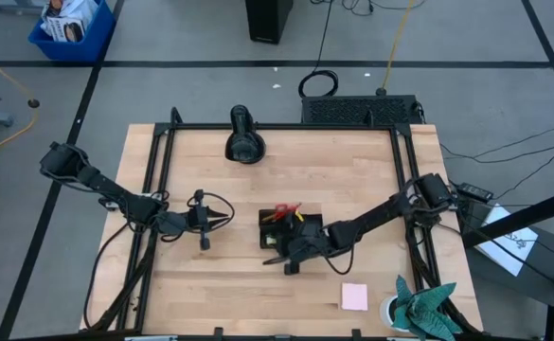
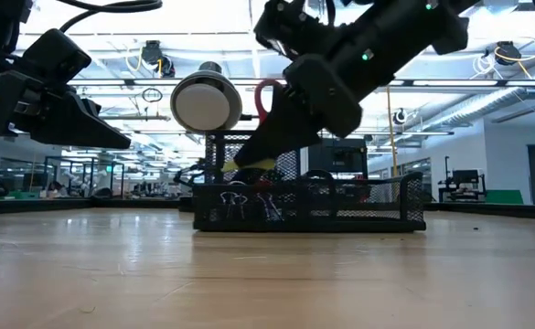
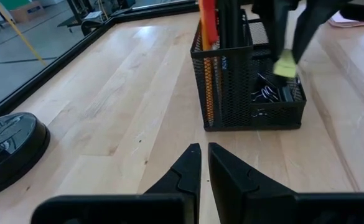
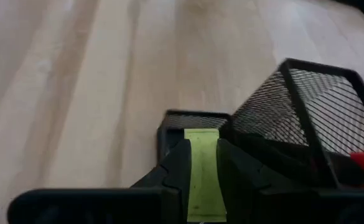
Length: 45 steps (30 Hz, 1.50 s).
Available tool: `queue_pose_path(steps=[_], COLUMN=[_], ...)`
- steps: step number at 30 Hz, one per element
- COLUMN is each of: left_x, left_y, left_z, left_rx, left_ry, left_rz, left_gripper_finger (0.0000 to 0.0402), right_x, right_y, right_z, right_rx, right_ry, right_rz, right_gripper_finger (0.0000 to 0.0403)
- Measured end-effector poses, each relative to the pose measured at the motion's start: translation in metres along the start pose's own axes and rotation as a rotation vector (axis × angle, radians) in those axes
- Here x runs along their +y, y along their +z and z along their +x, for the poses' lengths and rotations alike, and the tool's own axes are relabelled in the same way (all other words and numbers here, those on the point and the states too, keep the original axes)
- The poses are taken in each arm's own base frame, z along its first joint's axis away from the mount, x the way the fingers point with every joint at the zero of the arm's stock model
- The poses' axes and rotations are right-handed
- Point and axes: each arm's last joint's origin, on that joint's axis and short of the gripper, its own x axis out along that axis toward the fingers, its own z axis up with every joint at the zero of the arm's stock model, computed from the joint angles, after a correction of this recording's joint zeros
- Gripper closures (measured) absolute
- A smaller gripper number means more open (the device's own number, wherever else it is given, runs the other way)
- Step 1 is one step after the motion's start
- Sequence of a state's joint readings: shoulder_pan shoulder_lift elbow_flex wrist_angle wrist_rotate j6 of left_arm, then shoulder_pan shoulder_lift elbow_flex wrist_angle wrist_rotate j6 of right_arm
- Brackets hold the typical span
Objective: Pick and place office supplies into organizer
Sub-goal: Put the eraser into the organizer, then adjust the desk organizer
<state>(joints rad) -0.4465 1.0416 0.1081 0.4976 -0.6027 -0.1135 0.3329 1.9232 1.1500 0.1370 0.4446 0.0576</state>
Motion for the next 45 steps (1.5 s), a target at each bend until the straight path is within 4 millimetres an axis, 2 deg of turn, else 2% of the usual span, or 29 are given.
queue_pose_path(steps=[9, 20, 27, 31, 35, 37, 43, 45], left_x=[0.000, 0.000, 0.000, 0.000, 0.000, 0.000, 0.000, 0.000], left_y=[0.000, 0.000, 0.000, 0.000, 0.000, 0.000, 0.000, 0.000], left_z=[0.000, 0.000, 0.000, 0.000, 0.000, 0.000, 0.000, 0.000], left_rx=[0.000, 0.000, 0.000, 0.000, 0.001, 0.000, 0.000, 0.000], left_ry=[0.000, 0.000, 0.000, 0.000, 0.000, 0.000, 0.000, 0.000], left_rz=[0.000, 0.006, 0.006, 0.006, 0.011, 0.010, 0.002, -0.001], left_gripper_finger=[0.0364, 0.0364, 0.0364, 0.0364, 0.0364, 0.0364, 0.0364, 0.0364], right_x=[-0.002, -0.002, -0.001, 0.008, 0.020, 0.021, -0.001, -0.012], right_y=[0.000, -0.001, 0.002, 0.013, 0.026, 0.034, 0.053, 0.059], right_z=[0.001, 0.001, 0.000, -0.015, -0.043, -0.060, -0.110, -0.124], right_rx=[0.004, 0.014, -0.016, -0.077, -0.143, -0.186, -0.211, -0.226], right_ry=[0.000, -0.003, 0.002, 0.029, 0.060, 0.000, -0.248, -0.317], right_rz=[0.011, 0.040, 0.029, -0.049, -0.164, -0.193, -0.182, -0.152], right_gripper_finger=[0.0338, 0.0281, 0.0272, 0.0282, 0.0300, 0.0313, 0.0389, 0.0396])
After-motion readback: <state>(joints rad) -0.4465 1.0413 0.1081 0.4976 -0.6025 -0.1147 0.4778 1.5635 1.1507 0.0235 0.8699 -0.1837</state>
